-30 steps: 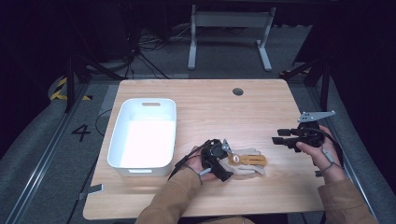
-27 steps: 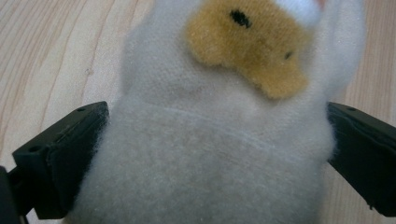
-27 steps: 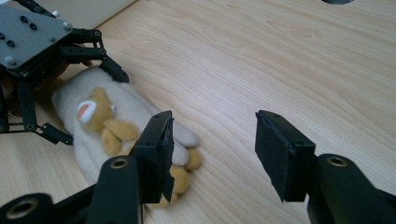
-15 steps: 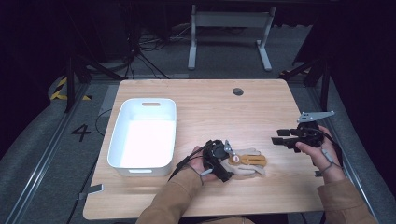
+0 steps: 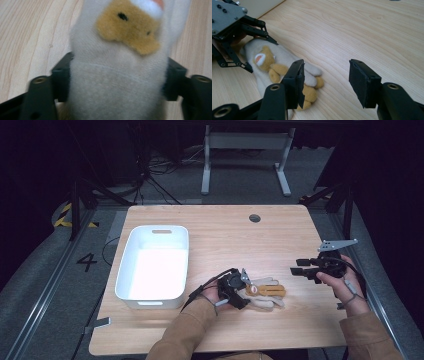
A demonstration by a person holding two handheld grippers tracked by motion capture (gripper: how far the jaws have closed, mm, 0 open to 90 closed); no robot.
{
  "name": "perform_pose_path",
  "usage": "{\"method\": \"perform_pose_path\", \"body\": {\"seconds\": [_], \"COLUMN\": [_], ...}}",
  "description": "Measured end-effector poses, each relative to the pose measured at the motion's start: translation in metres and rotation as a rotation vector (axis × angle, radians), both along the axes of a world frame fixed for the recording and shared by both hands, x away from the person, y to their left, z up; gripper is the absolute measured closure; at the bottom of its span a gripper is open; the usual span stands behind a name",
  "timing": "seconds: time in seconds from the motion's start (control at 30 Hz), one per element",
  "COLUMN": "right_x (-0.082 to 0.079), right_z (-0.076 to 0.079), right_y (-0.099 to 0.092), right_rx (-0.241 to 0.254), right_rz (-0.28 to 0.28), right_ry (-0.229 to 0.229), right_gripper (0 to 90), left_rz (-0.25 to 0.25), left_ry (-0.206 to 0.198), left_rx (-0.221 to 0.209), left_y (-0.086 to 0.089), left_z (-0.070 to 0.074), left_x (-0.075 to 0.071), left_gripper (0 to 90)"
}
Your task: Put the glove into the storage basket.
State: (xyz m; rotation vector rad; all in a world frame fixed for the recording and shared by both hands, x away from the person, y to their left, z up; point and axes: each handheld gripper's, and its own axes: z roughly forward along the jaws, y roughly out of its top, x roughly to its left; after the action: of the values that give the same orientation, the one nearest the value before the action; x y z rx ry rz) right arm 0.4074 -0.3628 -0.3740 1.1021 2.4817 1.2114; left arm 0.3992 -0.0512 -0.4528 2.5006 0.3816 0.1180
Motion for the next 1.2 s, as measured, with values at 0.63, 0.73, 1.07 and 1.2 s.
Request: {"method": "perform_pose_path", "body": {"seconds": [0.63,0.73,1.07,1.2], "right_x": [0.000,0.000,0.000,0.001], "right_z": [0.001,0.001,0.002,0.002], "right_y": [-0.002,-0.003,-0.005,-0.007], "right_rx": [0.008,0.009,0.017,0.019], "right_rz": [-0.001,-0.001,-0.010,-0.016], "right_ry": [-0.008,-0.009,-0.008,-0.009], "right_gripper": [47.3,47.3,47.4,47.4], "left_rz": [0.016,0.022,0.055,0.055], "left_ry": [0.014,0.032,0.063,0.078], "left_rx": [0.040,0.036,0.003,-0.035], "left_y": [-0.005,-0.005,-0.002,0.002], "left_z": [0.007,0.010,0.029,0.038], "left_x": [-0.007,-0.007,-0.008,-0.008], "left_gripper": [69.2,69.6,69.9,69.5]}}
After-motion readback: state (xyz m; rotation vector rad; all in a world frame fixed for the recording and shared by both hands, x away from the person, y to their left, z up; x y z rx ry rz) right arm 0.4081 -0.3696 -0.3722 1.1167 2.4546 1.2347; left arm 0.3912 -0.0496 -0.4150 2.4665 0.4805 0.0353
